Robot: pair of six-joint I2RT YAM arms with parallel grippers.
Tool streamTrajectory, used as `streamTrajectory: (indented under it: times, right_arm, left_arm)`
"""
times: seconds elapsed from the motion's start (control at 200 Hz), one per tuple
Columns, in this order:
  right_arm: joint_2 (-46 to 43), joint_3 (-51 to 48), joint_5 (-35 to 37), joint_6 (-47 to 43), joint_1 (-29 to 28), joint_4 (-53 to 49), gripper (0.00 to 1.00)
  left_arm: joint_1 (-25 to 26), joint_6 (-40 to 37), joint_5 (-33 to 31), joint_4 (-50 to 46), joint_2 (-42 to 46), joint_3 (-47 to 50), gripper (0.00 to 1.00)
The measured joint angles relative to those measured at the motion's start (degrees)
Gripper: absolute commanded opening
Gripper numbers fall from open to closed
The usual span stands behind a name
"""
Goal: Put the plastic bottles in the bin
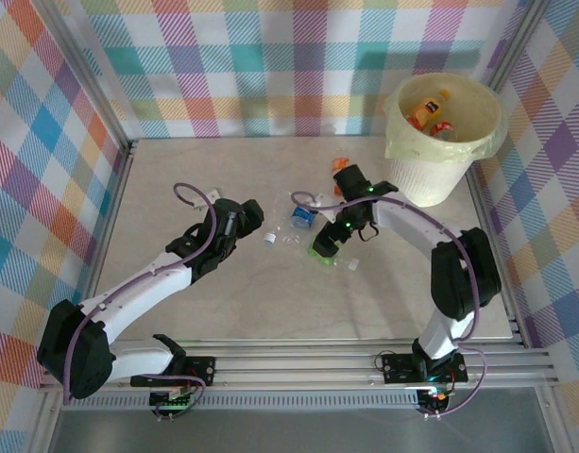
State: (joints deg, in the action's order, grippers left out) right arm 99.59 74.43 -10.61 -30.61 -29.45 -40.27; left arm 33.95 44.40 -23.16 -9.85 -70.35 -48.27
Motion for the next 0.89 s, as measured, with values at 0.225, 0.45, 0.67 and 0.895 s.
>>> streamTrajectory:
  times: [0.225, 0.45, 0.67, 0.895]
  right_arm:
    - [5.81, -0.13, 6.08, -1.22, -2.84, 1.01, 0.97]
    - [9.29, -0.13, 9.57, -1.81, -4.63, 2.08, 0.80]
    - [9.29, -0.81, 10.67, -1.70, -5.16, 3.15, 0.59]
    - [5.01, -3.43, 11.28, -1.05, -5.14, 3.28, 0.44]
  left_arm:
    - [0.02, 0.85, -0.35, -0.61, 0.00, 0.00, 1.00]
    - [0.02, 1.09, -0.50, -0.59, -0.07, 0.00, 1.00]
    - [0.00, 1.25, -0.44, -0.55, -0.57, 0.00, 1.00]
    - [0.00, 1.25, -0.24, -0.52, -1.53, 0.00, 1.00]
